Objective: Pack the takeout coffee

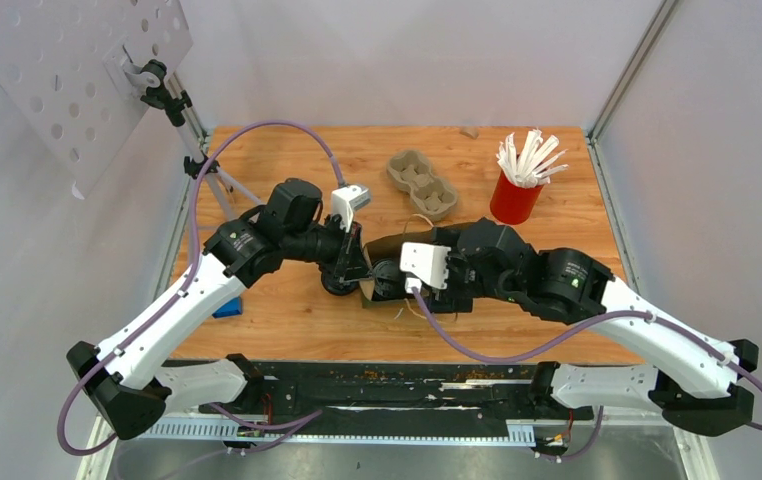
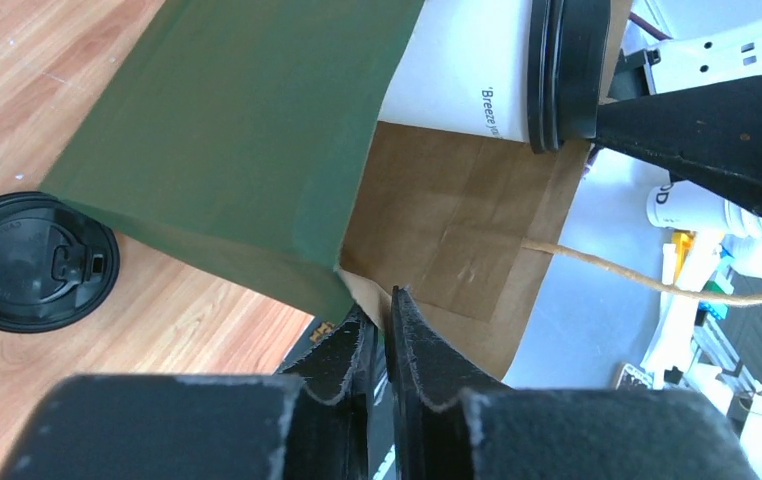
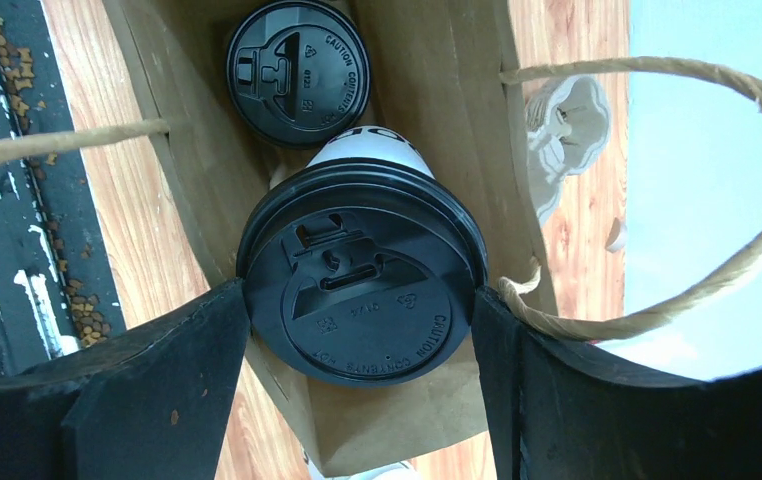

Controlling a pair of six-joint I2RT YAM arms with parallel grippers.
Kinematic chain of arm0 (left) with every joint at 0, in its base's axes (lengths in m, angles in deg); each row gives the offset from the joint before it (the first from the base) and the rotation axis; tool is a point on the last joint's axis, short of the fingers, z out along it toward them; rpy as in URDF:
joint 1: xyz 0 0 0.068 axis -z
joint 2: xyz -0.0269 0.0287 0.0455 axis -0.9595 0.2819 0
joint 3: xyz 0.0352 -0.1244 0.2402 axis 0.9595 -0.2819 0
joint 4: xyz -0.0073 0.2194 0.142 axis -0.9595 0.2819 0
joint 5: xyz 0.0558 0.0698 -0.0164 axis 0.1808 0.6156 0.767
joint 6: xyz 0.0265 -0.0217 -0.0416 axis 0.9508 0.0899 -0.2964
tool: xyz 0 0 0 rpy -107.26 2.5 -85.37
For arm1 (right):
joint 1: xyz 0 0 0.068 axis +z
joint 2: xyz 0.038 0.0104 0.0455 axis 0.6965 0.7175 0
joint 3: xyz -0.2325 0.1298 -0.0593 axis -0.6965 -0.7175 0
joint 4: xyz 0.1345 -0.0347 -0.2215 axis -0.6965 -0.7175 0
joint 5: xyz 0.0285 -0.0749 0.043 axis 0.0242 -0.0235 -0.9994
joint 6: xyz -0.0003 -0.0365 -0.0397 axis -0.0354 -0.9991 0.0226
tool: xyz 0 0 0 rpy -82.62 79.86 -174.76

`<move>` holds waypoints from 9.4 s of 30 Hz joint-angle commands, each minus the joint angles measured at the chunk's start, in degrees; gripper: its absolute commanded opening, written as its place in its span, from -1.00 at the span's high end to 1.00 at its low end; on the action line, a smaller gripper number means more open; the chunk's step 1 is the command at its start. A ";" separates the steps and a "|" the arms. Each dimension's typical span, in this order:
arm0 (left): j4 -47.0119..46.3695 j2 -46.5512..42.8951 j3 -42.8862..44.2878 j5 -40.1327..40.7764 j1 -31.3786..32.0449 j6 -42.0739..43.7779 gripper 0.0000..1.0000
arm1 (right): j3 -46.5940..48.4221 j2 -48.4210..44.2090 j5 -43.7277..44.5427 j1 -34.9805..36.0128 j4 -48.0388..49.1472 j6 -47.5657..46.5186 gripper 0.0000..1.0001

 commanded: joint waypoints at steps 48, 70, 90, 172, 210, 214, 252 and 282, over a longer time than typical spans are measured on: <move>-1.79 -6.32 -2.51 5.26 -0.12 2.35 0.26 | -12.73 2.54 21.23 14.51 17.00 16.84 -0.11; 1.57 -8.14 -5.85 6.59 -0.10 1.70 0.13 | -9.89 4.10 21.56 14.56 15.42 14.76 -0.11; -0.73 -9.28 -8.41 2.45 -0.12 5.79 0.97 | -9.56 -0.28 22.46 14.46 10.67 5.48 -0.12; -6.50 -11.10 -13.32 -9.10 -0.12 10.38 0.86 | -23.11 3.79 11.78 4.24 20.64 -15.33 -0.08; -5.22 -9.36 -11.66 -9.15 -0.12 11.23 0.88 | -26.69 3.24 9.09 0.89 26.19 -15.22 -0.07; -5.01 -9.55 -11.74 -9.11 -0.12 11.31 0.88 | -27.48 3.62 9.82 0.85 26.64 -15.14 -0.06; -5.24 -9.20 -11.43 -9.80 -0.12 10.25 0.90 | -31.73 6.37 8.34 -1.34 30.50 -13.52 -0.11; -5.04 -8.41 -10.57 -9.64 -0.10 10.35 0.90 | -33.24 5.22 7.35 -2.67 30.44 -12.30 -0.16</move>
